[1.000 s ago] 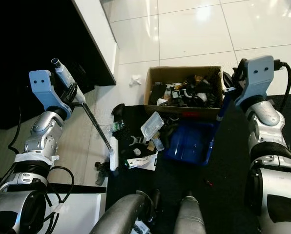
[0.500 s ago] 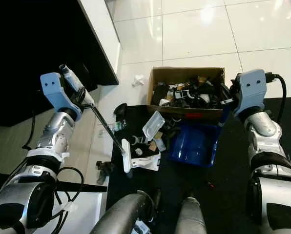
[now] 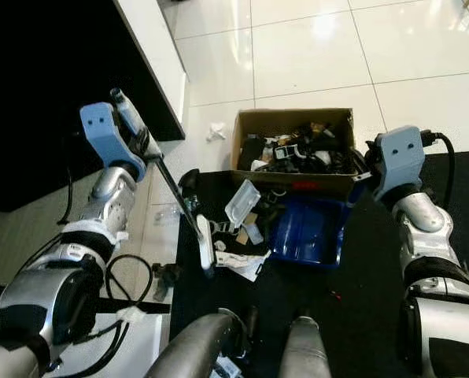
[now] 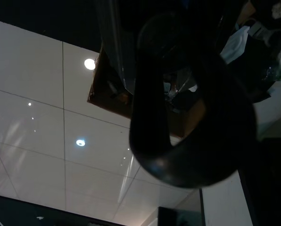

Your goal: Sweep floor

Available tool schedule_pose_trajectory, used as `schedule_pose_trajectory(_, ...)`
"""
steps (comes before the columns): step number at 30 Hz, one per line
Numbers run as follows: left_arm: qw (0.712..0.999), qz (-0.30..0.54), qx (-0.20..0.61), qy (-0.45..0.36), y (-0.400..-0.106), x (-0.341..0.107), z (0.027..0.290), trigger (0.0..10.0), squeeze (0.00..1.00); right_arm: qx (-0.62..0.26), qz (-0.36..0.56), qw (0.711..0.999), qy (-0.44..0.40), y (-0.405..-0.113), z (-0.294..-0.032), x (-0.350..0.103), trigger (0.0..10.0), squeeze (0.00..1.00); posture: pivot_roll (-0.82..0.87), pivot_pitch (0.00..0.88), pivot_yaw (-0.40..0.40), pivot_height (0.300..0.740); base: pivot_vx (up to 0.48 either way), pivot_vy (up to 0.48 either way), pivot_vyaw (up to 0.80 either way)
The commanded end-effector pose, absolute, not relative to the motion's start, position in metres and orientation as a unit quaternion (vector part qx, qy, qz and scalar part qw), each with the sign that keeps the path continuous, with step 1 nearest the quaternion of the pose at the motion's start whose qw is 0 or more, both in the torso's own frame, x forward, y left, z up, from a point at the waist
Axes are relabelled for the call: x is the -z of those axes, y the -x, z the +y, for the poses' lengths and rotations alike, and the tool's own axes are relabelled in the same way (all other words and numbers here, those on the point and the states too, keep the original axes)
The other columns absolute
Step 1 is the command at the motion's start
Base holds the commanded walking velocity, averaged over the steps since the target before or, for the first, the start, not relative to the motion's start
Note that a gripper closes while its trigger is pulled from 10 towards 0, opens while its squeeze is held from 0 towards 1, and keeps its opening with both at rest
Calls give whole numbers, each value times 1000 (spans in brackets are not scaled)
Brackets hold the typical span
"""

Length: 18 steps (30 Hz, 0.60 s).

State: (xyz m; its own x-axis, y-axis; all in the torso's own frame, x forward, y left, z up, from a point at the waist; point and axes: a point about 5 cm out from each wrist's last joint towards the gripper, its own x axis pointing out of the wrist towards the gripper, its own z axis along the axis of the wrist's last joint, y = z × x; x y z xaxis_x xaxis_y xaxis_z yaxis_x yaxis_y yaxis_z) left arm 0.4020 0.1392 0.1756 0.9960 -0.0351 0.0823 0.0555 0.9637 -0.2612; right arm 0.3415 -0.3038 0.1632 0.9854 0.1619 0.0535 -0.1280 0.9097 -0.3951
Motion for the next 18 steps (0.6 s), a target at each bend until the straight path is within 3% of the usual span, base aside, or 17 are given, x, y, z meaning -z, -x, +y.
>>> schedule_pose_trajectory(1,991,-58,9,122,-403,-182,144,10000,0,-90,-14,973,213,-336,-305,-151,10000,0,-27,322,242,740,0,0,0)
schedule_pose_trajectory(5,994,-44,18,101,-402,-176,139,10000,0,-89,-15,973,211,-336,-305,-151,10000,0,-29,323,243,740,0,0,0)
schedule_pose_trajectory(15,984,30,87,151,-389,-137,105,10000,0,-107,-33,973,200,-338,-294,-151,10000,0,-44,341,251,740,0,0,0)
schedule_pose_trajectory(18,976,50,147,151,-380,-122,85,10000,0,-108,-37,973,199,-336,-296,-151,10000,0,-49,350,257,740,0,0,0)
